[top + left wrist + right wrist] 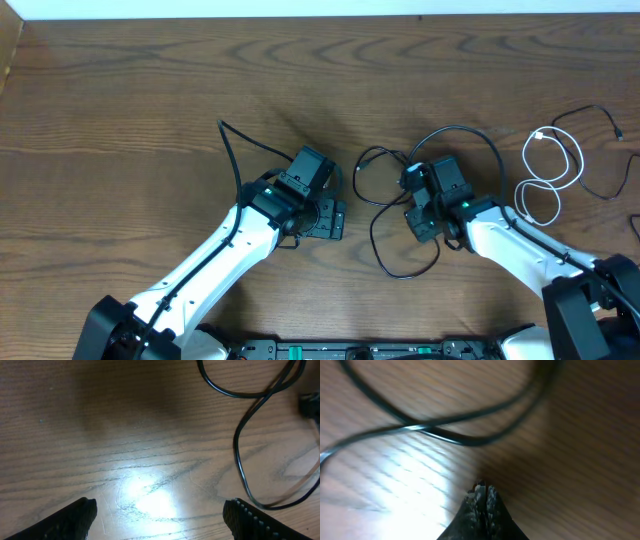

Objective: Untangle cables
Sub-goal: 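Drag the black cable rightward with the right gripper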

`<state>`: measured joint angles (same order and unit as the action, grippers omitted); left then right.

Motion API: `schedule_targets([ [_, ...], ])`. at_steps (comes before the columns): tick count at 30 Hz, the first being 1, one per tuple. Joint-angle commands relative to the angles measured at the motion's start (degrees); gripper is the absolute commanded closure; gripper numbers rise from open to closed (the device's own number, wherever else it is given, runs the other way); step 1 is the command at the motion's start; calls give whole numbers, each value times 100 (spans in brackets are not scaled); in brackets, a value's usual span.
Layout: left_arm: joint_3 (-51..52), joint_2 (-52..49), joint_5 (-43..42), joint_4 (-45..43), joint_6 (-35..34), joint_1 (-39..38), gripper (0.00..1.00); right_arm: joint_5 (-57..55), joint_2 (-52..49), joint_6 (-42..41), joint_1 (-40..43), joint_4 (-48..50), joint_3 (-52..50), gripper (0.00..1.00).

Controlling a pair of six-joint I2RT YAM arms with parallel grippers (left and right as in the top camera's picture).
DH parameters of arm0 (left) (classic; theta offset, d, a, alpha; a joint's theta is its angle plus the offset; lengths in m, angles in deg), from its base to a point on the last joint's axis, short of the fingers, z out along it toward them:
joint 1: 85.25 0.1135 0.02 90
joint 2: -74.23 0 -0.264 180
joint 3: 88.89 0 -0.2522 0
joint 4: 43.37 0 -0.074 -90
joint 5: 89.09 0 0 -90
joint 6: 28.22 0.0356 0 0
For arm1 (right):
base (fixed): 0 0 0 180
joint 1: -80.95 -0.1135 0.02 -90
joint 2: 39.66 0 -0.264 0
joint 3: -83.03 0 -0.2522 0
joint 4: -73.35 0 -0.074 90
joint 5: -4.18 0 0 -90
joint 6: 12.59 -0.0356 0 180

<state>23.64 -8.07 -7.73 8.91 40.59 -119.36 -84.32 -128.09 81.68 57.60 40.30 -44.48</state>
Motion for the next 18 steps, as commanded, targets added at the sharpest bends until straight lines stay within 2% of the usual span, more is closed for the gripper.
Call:
schedule_targets([
  [1,13,33,52,9,-52,35,14,-820,496,-354,140,-118,136,99],
  [5,13,33,52,11,-52,35,14,-1279,1255,-402,713,-393,439,99],
  [9,13,33,55,11,-52,35,14,-1539,1963,-483,1777,-570,824,99],
  [16,13,33,52,22,-52,35,14,-1720,2710,-1980,4155,-382,1132,98],
  [18,13,33,55,22,-52,35,14,-1198,2726,-2210,4583,-184,1132,81],
])
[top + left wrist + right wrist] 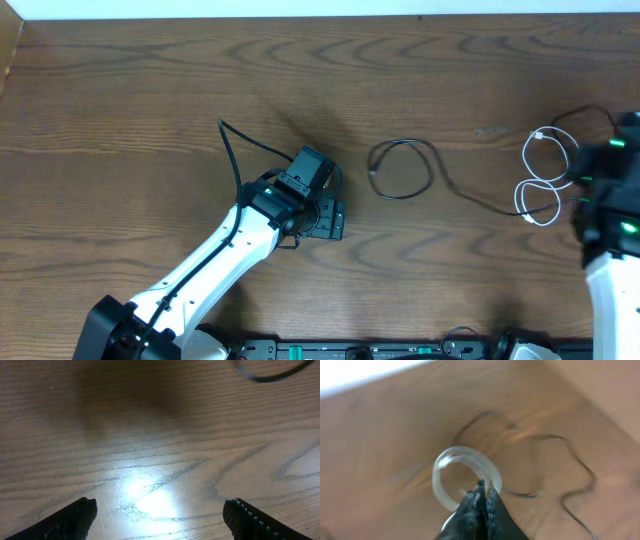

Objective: Untangle cables
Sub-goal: 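Drag the black cable rightward with the right gripper, then place the black cable beside the white cable at the right edge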

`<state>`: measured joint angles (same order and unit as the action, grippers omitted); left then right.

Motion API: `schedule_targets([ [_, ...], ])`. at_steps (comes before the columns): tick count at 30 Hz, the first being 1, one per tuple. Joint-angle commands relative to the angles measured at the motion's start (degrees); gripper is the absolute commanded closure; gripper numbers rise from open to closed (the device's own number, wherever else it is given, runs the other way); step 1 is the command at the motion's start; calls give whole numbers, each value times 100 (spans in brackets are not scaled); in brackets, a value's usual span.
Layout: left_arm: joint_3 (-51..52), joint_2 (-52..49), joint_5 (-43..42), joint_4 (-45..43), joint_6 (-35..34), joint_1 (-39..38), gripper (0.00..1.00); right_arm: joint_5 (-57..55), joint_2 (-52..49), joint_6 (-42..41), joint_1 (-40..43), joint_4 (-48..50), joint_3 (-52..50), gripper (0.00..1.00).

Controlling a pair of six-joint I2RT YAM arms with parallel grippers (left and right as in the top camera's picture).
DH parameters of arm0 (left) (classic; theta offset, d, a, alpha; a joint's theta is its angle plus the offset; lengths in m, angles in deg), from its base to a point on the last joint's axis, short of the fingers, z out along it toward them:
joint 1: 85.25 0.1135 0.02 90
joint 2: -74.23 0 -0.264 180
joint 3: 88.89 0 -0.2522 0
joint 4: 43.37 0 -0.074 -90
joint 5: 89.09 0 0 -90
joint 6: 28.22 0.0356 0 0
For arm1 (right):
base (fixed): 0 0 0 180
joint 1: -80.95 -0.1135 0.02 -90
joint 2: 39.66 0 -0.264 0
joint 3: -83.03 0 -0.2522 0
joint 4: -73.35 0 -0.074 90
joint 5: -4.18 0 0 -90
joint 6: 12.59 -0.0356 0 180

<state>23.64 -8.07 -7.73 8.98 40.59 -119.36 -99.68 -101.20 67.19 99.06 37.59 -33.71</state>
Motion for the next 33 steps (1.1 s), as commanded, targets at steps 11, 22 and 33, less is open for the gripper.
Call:
schedule_targets([
  [11,13,33,50,17,-52,35,14,3423,-758,-350,98,151,52,52],
  [22,13,33,31,20,-52,35,14,2044,-2332,393,-1322,-472,52,54],
  [33,13,33,31,17,-52,35,14,1067,-3458,389,-1596,-142,52,53],
])
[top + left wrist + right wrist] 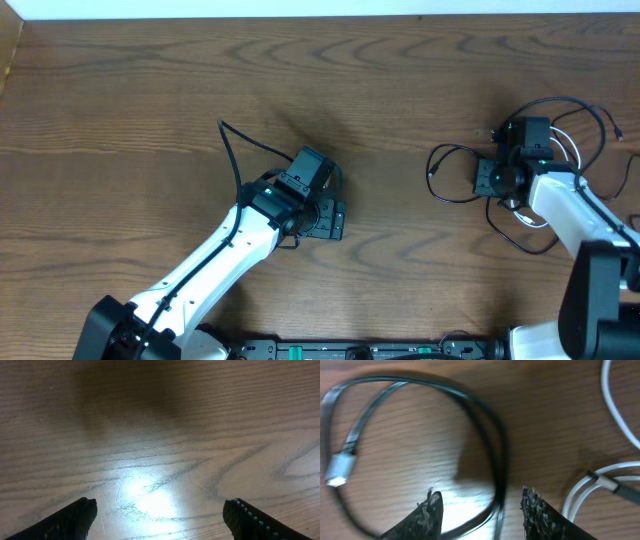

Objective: Untangle cables
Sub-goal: 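Place the black cable beside the white cable at the right edge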

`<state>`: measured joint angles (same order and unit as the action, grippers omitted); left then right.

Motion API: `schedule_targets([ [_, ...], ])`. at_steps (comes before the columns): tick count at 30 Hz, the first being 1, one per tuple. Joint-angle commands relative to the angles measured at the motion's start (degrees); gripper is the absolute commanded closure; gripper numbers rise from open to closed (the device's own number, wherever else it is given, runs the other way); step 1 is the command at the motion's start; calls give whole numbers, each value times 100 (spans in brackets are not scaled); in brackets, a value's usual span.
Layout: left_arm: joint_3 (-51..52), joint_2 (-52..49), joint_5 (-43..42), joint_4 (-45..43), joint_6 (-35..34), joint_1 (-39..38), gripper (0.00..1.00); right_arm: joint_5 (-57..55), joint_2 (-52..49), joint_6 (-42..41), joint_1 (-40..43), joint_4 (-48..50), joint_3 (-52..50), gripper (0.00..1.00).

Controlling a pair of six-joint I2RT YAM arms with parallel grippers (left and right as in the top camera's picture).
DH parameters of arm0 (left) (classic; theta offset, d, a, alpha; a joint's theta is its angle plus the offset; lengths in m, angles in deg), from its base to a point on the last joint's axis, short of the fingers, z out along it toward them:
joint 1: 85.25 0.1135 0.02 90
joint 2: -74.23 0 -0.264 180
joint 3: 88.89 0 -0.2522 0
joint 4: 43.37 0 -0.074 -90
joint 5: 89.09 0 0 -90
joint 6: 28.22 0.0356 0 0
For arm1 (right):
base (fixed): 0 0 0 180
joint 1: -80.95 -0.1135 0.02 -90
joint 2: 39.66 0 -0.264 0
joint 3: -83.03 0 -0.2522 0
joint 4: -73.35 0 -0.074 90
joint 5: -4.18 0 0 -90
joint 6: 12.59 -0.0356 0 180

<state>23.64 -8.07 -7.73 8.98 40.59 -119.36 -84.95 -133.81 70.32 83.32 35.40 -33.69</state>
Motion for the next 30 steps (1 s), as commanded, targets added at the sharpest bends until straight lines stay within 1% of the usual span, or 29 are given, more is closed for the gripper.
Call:
schedule_targets([
  [1,13,33,31,17,-52,35,14,-420,-280,76,-22,133,50,53],
  [3,13,33,31,17,-52,35,14,-420,-455,76,-22,221,50,53],
  [6,13,33,28,20,-52,35,14,-415,-660,74,-24,264,50,56],
  [8,13,33,28,17,-55,35,14,-420,-776,76,-22,256,50,67],
  [11,13,33,28,20,-52,35,14,-546,-839,74,-22,205,50,92],
  [12,13,33,28,20,-52,35,14,-645,-839,70,-22,186,50,99],
  [18,13,33,28,17,-52,35,14,-1600,-824,-511,52,116,52,99],
  [24,13,33,15,20,-52,35,14,-1541,-546,-769,538,111,203,99],
  [30,13,33,13,20,-55,35,14,-1534,254,-920,1443,-164,695,99],
])
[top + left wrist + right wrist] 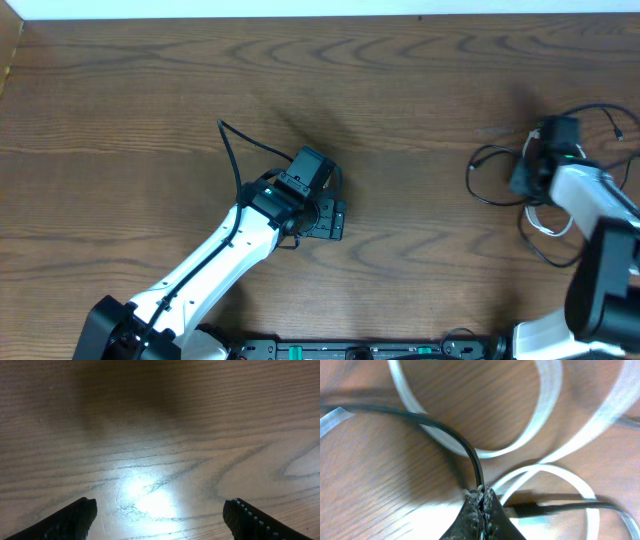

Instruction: Untangle cables

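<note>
In the right wrist view my right gripper is shut on a thin black cable that crosses over loops of a flat white cable. Overhead, the right gripper sits at the table's right side, with a loop of the black cable trailing to its left and the white cable just beneath the arm. My left gripper rests near the table's middle; its fingers stand wide open over bare wood, with no cable in the left wrist view.
More thin black cable curls at the far right edge of the wooden table. A black cord rises from the left arm towards the back. A pale wall strip borders the table's far edge.
The right gripper was open over the black loop beside the white cable; now it is shut on the black cable and sits further right. The loop has shifted right too. The left arm is unchanged.
The right gripper was first shut amid black loops near the table's middle, close to the open left gripper. Then it was at the far right, the black cable lying drawn out rightward. Then it was open over the loop, and now grips it.
</note>
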`<state>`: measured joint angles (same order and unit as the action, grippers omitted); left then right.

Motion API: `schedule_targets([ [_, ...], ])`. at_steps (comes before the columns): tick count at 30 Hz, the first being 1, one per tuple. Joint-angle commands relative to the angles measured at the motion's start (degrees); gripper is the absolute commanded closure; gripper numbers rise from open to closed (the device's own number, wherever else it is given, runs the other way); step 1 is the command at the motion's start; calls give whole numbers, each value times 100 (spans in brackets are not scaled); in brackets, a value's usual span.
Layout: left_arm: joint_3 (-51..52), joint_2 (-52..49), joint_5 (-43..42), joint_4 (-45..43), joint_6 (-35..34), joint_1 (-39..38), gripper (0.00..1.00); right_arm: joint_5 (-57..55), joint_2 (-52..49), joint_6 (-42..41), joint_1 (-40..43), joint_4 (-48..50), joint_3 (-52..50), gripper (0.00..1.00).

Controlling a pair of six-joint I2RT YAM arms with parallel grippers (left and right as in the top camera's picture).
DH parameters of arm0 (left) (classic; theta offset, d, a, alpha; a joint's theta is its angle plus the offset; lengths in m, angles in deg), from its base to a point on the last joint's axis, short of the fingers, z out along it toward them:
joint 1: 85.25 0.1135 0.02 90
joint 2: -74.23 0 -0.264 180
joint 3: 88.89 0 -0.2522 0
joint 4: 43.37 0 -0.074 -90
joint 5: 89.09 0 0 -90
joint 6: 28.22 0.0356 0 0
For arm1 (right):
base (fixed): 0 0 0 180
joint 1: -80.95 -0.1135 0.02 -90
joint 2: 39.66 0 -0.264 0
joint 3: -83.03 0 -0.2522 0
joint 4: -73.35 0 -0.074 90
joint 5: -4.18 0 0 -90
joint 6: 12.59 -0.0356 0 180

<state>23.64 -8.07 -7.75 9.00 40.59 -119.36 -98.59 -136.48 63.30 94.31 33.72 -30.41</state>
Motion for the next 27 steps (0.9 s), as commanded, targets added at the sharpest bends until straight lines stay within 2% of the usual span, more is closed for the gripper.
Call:
schedule_targets([
  [1,13,33,15,17,-55,35,14,-173,669,-219,511,-17,452,99],
  [6,13,33,17,15,-55,35,14,-190,1300,-216,1266,9,758,99],
  [11,13,33,17,15,-55,35,14,-162,1523,-310,1672,11,802,99],
  [12,13,33,17,15,-55,35,14,-114,1515,-391,1683,11,798,96],
  [14,13,33,17,15,-55,35,14,302,1506,-411,1668,20,793,74],
  [15,13,33,17,15,-55,35,14,588,1506,-411,1652,37,793,66],
  [17,13,33,17,15,-55,35,14,1268,1506,-409,1596,76,793,58],
  [22,13,33,17,13,-55,35,14,1930,1506,-404,1368,11,793,63],
  [27,13,33,48,-146,-50,35,14,2636,1506,-212,855,-48,793,62],
])
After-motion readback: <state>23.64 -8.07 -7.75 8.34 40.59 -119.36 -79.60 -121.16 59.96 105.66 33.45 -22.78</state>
